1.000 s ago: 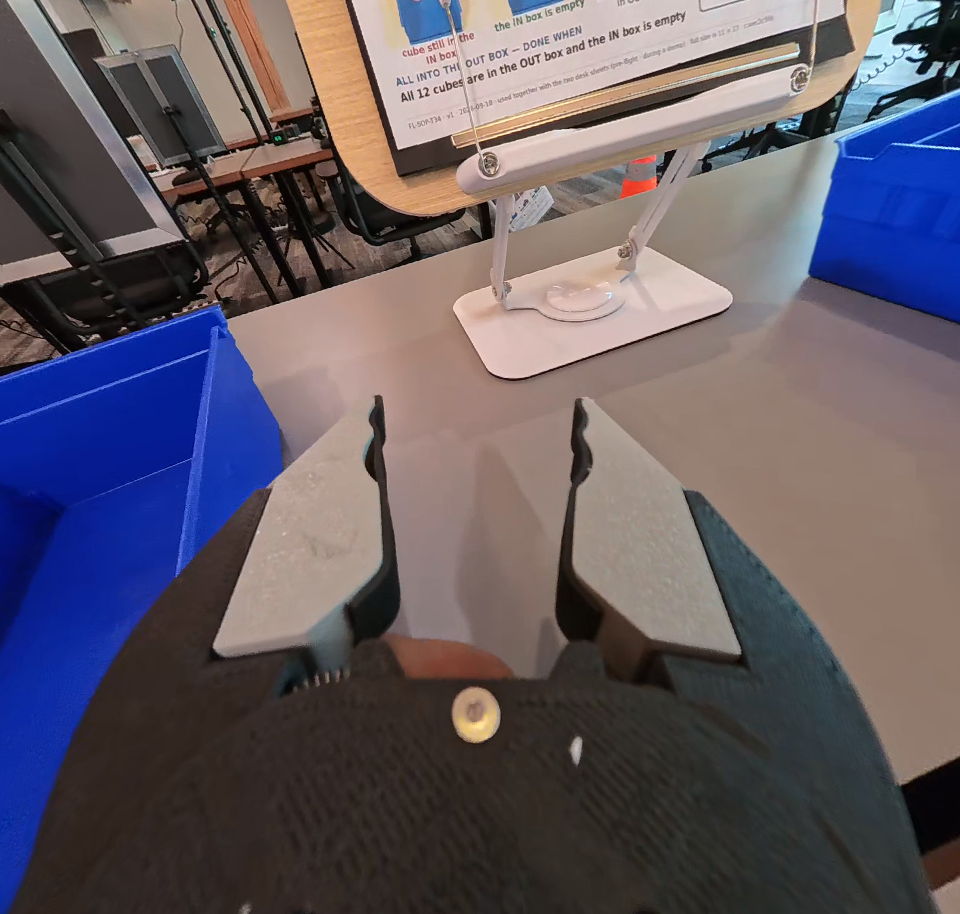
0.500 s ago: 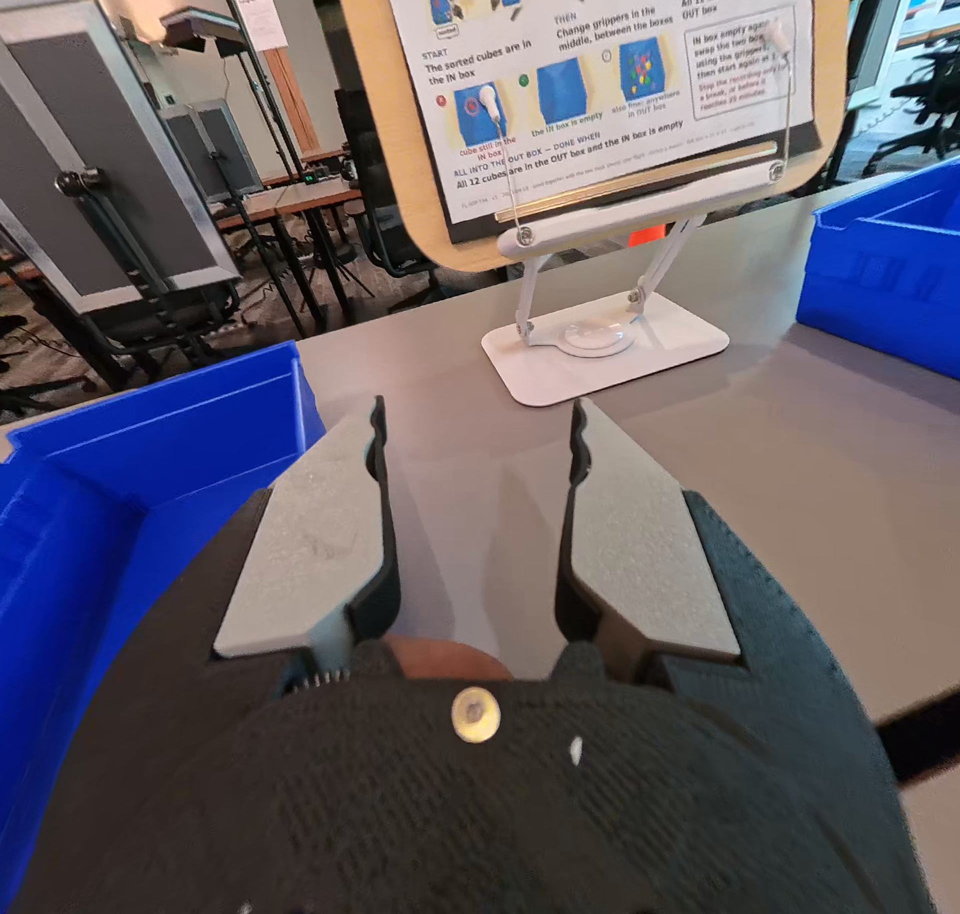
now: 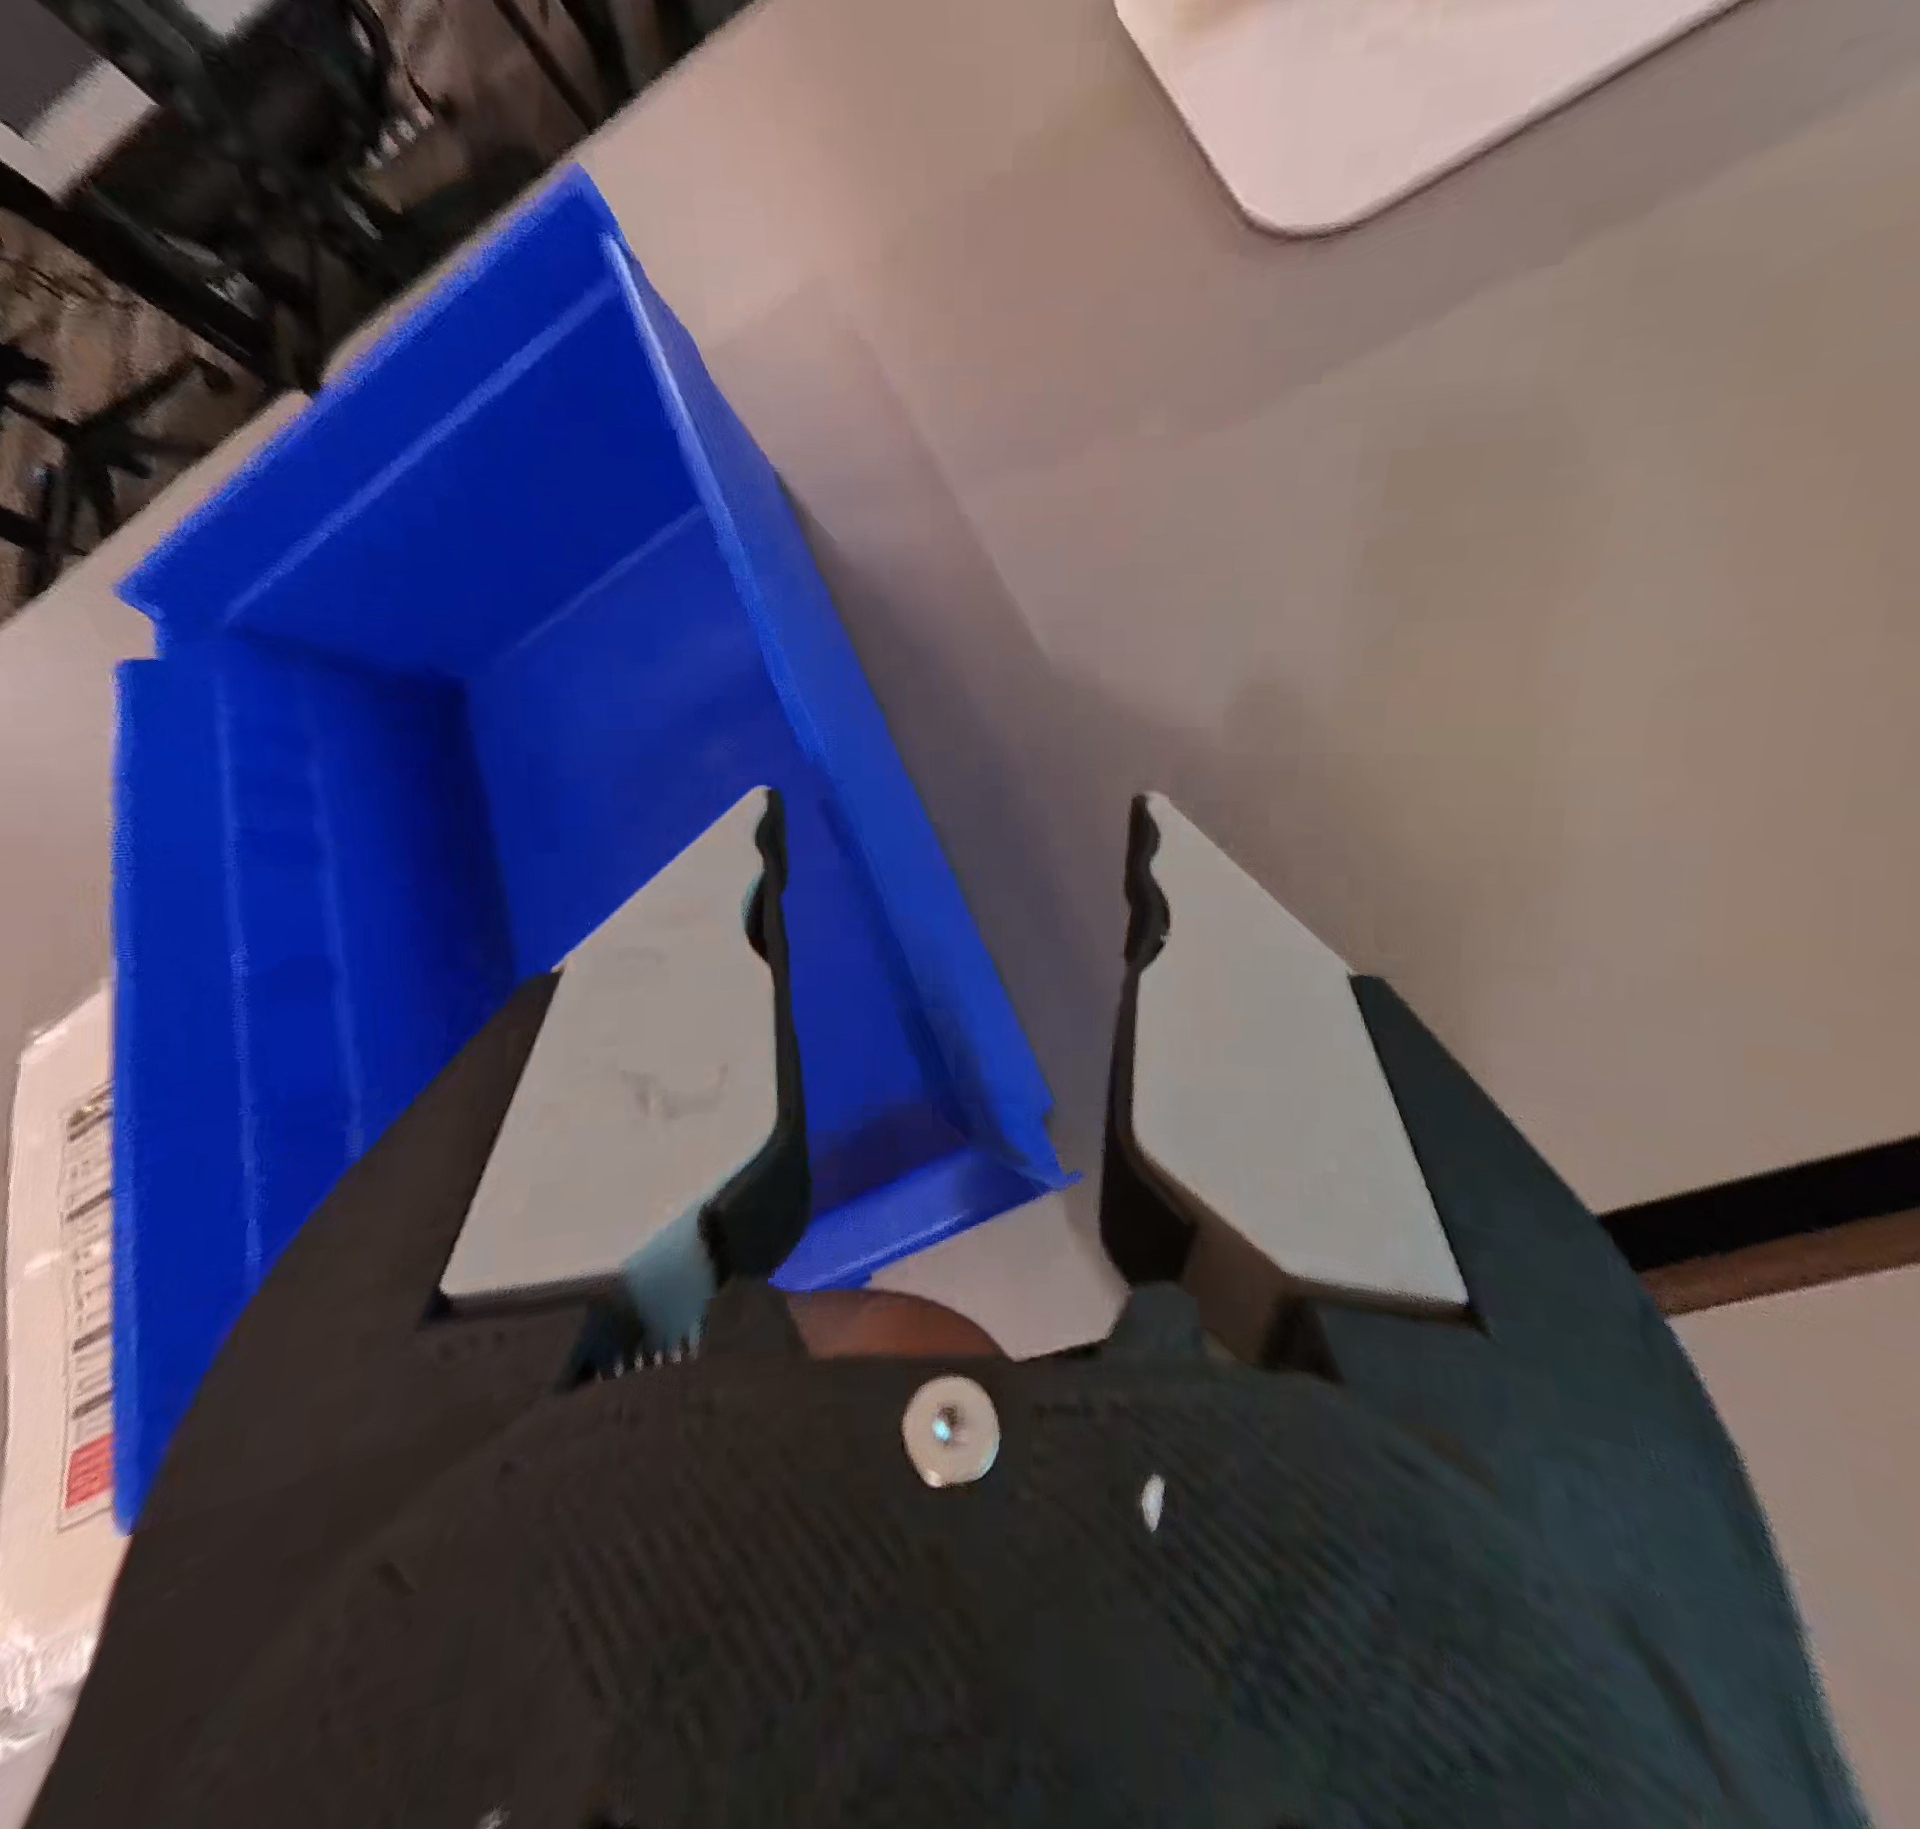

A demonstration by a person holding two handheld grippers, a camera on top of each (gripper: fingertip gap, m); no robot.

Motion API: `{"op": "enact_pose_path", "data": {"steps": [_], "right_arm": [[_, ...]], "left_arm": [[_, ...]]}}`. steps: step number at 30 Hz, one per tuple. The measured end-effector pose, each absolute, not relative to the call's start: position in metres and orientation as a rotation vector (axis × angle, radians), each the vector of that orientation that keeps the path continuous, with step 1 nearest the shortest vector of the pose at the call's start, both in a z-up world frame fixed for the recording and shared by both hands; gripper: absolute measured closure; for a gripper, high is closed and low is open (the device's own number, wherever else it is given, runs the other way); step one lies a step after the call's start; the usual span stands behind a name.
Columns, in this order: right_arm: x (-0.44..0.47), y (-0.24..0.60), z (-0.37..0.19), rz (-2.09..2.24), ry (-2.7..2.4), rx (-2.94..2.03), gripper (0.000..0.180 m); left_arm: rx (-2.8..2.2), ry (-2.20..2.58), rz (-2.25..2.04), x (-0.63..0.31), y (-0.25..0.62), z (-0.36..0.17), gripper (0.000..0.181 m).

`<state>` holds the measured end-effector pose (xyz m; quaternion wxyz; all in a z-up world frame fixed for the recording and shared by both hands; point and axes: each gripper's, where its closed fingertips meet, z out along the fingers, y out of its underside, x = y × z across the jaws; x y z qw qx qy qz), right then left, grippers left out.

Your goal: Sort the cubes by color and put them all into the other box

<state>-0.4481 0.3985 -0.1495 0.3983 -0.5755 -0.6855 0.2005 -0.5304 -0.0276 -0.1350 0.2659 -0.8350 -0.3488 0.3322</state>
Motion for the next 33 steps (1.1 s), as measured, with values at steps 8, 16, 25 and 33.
{"op": "enact_pose_path", "data": {"steps": [8, 16, 25, 33], "right_arm": [[-0.448, 0.398, -0.15, 0.523, -1.735, -1.462, 0.177], [-0.448, 0.399, -0.149, 0.501, -1.74, -1.452, 0.177], [-0.448, 0.399, -0.15, 0.477, -1.742, -1.444, 0.177], [-0.448, 0.398, -0.15, 0.478, -1.743, -1.437, 0.177]], "left_arm": [[-2.226, -0.928, 0.911, -0.549, -0.034, -0.148, 0.145], [-2.076, -0.917, 1.055, -0.56, -0.06, -0.143, 0.176], [-1.992, -0.838, 1.041, -0.552, -0.063, -0.141, 0.176], [-1.965, -0.826, 1.04, -0.549, -0.063, -0.141, 0.176]]}}
